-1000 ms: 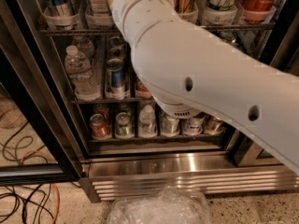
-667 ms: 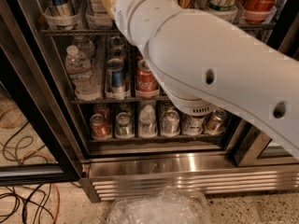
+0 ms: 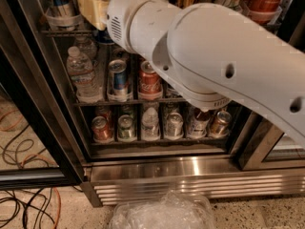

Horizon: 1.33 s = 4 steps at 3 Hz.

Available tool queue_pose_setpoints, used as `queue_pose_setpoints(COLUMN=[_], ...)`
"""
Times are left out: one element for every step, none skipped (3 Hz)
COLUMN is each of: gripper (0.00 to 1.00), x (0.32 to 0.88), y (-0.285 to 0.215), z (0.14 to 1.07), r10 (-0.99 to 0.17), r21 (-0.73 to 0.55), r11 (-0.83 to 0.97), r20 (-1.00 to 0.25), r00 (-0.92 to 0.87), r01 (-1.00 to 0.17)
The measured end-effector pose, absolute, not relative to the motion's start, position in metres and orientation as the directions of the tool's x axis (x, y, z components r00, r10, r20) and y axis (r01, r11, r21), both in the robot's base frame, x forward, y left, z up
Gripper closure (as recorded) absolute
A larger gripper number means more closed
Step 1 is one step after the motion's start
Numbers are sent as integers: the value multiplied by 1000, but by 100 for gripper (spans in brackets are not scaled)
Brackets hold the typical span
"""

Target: Pick pepsi can from top shelf of fridge

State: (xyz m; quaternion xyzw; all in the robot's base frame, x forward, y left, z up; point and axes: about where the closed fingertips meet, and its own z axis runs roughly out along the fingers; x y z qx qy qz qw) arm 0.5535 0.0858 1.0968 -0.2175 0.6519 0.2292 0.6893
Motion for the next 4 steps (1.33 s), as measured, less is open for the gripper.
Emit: queue_pose_setpoints(gripper=[100,100,100,100], x=[550,543,515,474], y=[91,99,111,130], z=[1096,1094,1083,1080], r10=[29,12,-1,-10], r21=[-2,-12,25,82], r11=[788,776,736,664], r20=[-999,-999,-999,-993], r00=[40,35,-38,-118], r01=[-616,-631,-677,-743])
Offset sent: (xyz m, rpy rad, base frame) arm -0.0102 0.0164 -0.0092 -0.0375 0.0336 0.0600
